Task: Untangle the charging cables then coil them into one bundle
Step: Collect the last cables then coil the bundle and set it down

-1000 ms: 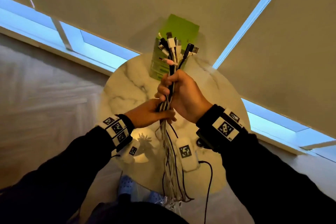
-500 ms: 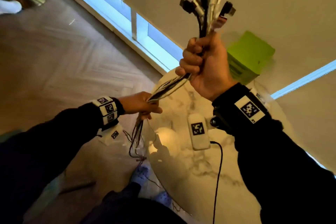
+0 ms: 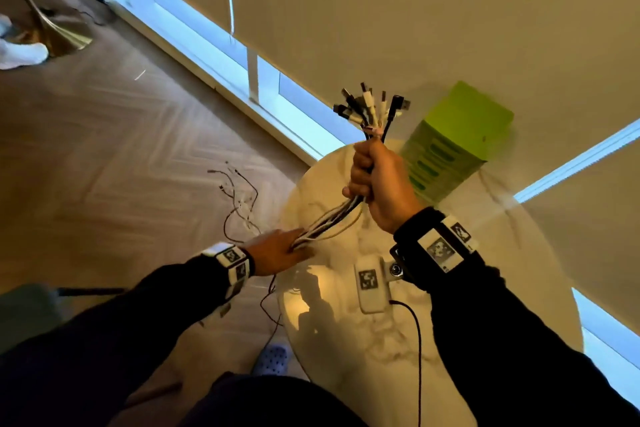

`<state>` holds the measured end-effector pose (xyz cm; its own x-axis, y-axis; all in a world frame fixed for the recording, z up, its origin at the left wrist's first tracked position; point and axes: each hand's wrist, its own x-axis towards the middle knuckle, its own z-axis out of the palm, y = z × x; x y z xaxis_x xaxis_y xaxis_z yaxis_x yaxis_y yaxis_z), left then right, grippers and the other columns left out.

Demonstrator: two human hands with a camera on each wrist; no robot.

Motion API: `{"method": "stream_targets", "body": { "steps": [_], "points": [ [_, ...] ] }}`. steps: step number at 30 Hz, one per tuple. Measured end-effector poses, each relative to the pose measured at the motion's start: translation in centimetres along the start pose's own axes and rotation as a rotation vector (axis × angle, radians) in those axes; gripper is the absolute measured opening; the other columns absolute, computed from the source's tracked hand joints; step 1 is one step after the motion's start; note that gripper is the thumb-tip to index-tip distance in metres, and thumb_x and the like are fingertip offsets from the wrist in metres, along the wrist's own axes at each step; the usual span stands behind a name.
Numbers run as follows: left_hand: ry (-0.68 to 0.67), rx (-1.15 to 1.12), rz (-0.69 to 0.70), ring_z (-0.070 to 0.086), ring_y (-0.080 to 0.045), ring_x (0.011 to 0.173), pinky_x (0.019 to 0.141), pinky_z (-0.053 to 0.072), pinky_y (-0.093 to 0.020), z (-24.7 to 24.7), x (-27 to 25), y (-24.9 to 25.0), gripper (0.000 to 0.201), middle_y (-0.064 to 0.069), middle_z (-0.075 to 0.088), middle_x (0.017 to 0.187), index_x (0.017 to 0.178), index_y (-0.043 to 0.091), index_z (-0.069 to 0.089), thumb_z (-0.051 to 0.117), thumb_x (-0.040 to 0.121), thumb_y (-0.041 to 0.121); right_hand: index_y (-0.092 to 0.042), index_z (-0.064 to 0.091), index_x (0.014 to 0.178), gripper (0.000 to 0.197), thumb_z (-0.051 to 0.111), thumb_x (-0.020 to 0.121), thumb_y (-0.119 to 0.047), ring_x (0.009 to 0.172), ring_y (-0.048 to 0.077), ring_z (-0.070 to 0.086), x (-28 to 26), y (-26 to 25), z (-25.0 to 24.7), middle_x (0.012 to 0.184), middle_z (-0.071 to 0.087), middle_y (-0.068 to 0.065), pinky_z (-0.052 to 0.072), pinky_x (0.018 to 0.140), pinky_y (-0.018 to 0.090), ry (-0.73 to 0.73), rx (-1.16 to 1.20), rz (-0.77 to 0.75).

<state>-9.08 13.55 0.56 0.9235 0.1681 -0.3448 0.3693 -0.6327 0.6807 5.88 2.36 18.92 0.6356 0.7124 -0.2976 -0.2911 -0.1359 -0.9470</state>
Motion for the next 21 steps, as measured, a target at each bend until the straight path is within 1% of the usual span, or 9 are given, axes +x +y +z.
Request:
{"method": "stream_targets", "body": {
  "steps": [3,5,8,10,13,15,17,19,21],
  "points": [
    [-0.144,-0.106,0.005,0.064,-0.012,0.094,0.087,0.053,-0.036,0.3,0.6,2.3,0.043,0.008,0.066,0.103,0.111,0.038,0.047,0.06,0.085,0.069,-0.021,0.037,0.06,0.042,0.041,0.102,-0.027,0.046,0.018,0.027,0.4,-0.3,-2.4,0.051,0.028,-0.002,0.039,0.051,0.031,0.173,-0.081,-0.016],
    [-0.203,-0.274,0.006,0.063,-0.009,0.104,0.094,0.051,-0.033,-0.9,1.4,3.3,0.057,0.007,0.065,0.116,0.126,0.034,0.044,0.071,0.083,0.061,-0.017,0.043,0.059,0.039,0.044,0.098,-0.021,0.05,0.022,0.045,0.5,-0.3,-4.0,0.052,0.045,0.003,0.051,0.06,0.044,0.242,-0.119,-0.017],
    [-0.138,-0.379,0.059,0.049,-0.007,0.129,0.107,0.039,-0.028,-3.5,2.4,5.1,0.093,0.009,0.049,0.143,0.151,0.028,0.028,0.077,0.078,0.057,-0.013,0.047,0.059,0.035,0.046,0.094,-0.018,0.066,0.028,0.06,0.4,0.0,-5.5,0.063,0.054,0.009,0.056,0.068,0.048,0.281,-0.157,-0.026],
    [-0.038,-0.366,0.151,0.045,-0.001,0.132,0.108,0.036,-0.024,-5.0,2.9,7.0,0.089,0.014,0.049,0.142,0.15,0.032,0.031,0.078,0.077,0.054,-0.013,0.047,0.059,0.035,0.045,0.093,-0.017,0.063,0.028,0.062,0.0,0.3,-6.0,0.063,0.053,0.011,0.053,0.066,0.043,0.292,-0.169,-0.041],
    [-0.052,-0.449,0.26,0.05,0.013,0.123,0.105,0.039,-0.015,-5.5,3.9,10.3,0.077,0.019,0.056,0.133,0.145,0.03,0.04,0.08,0.081,0.04,-0.012,0.047,0.057,0.035,0.044,0.092,-0.016,0.062,0.029,0.06,-0.5,0.7,-6.3,0.064,0.055,0.014,0.05,0.063,0.037,0.287,-0.171,-0.067],
    [-0.11,-0.37,0.262,0.059,0.01,0.113,0.101,0.047,-0.021,-4.3,4.5,11.9,0.054,0.016,0.065,0.123,0.134,0.027,0.053,0.076,0.086,0.038,-0.011,0.049,0.056,0.034,0.045,0.09,-0.014,0.065,0.029,0.061,-0.7,0.6,-6.5,0.061,0.056,0.013,0.053,0.068,0.041,0.274,-0.091,-0.094],
    [-0.1,-0.309,0.263,0.068,0.001,0.093,0.089,0.054,-0.027,-2.3,4.8,13.2,0.024,0.008,0.073,0.1,0.108,0.022,0.066,0.066,0.094,0.041,-0.007,0.051,0.058,0.032,0.046,0.089,-0.009,0.068,0.03,0.063,-0.8,0.3,-6.6,0.061,0.055,0.012,0.056,0.071,0.043,0.236,0.002,-0.134],
    [-0.09,-0.391,0.251,0.067,-0.002,0.071,0.072,0.053,-0.021,-0.4,4.6,14.3,0.024,0.003,0.071,0.079,0.087,0.02,0.065,0.058,0.099,0.039,-0.008,0.05,0.062,0.029,0.044,0.091,-0.007,0.059,0.028,0.058,-1.1,0.0,-6.7,0.06,0.049,0.01,0.053,0.056,0.035,0.188,0.084,-0.144],
    [-0.029,-0.393,0.257,0.06,-0.005,0.06,0.064,0.046,-0.021,1.1,4.4,15.1,0.032,0.004,0.064,0.067,0.074,0.023,0.058,0.057,0.099,0.044,-0.014,0.046,0.068,0.027,0.043,0.095,-0.012,0.04,0.017,0.036,-1.5,-0.1,-7.1,0.056,0.034,0.003,0.03,0.04,0.024,0.149,0.179,-0.087]
  ]
}}
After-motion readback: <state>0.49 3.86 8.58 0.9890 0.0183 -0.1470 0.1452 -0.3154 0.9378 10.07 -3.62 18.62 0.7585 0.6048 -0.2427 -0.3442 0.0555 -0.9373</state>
